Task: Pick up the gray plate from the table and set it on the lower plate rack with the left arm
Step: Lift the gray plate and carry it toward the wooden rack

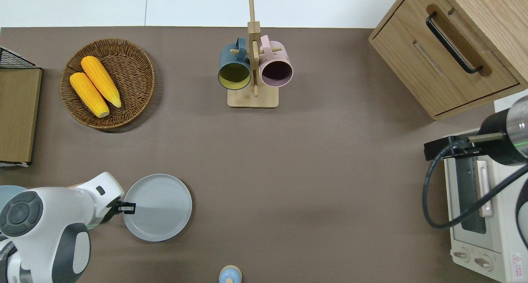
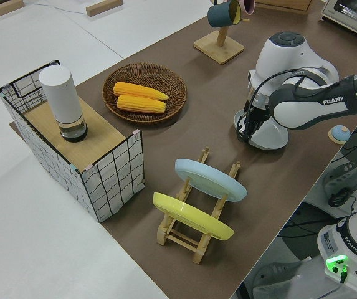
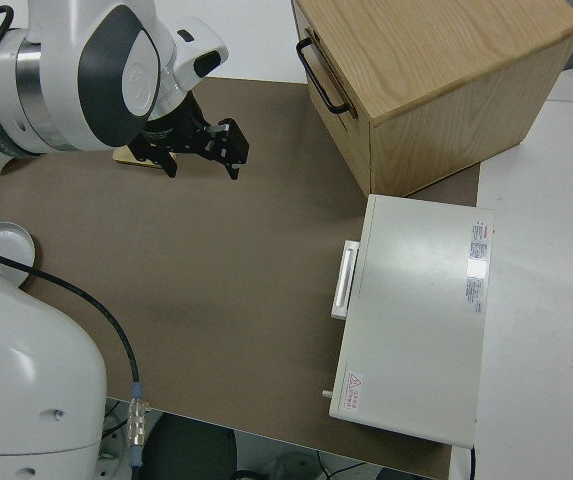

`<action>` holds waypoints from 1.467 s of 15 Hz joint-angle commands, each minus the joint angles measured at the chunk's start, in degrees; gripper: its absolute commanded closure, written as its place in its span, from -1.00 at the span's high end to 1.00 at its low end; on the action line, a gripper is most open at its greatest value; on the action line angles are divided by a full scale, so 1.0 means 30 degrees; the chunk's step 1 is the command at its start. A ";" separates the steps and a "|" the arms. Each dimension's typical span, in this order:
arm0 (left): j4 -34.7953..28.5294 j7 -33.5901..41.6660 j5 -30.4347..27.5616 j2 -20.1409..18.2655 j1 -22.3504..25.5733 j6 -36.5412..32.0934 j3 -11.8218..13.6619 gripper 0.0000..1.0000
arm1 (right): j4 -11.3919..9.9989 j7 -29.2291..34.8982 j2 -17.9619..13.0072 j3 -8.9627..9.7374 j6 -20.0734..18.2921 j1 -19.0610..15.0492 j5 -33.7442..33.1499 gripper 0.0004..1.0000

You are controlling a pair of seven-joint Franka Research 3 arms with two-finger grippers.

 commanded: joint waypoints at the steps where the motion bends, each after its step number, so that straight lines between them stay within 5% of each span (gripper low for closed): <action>1: 0.0965 -0.0133 0.0006 -0.0608 0.0077 -0.1826 0.0113 -1.00 | 0.0116 -0.0027 -0.0047 0.0097 -0.0277 -0.0136 0.0142 0.98; 22: 1.0486 -0.0074 0.1233 -0.0492 0.0135 -1.2549 0.0816 -1.00 | 0.0116 0.0002 -0.0047 0.0126 -0.0277 -0.0136 0.0142 0.98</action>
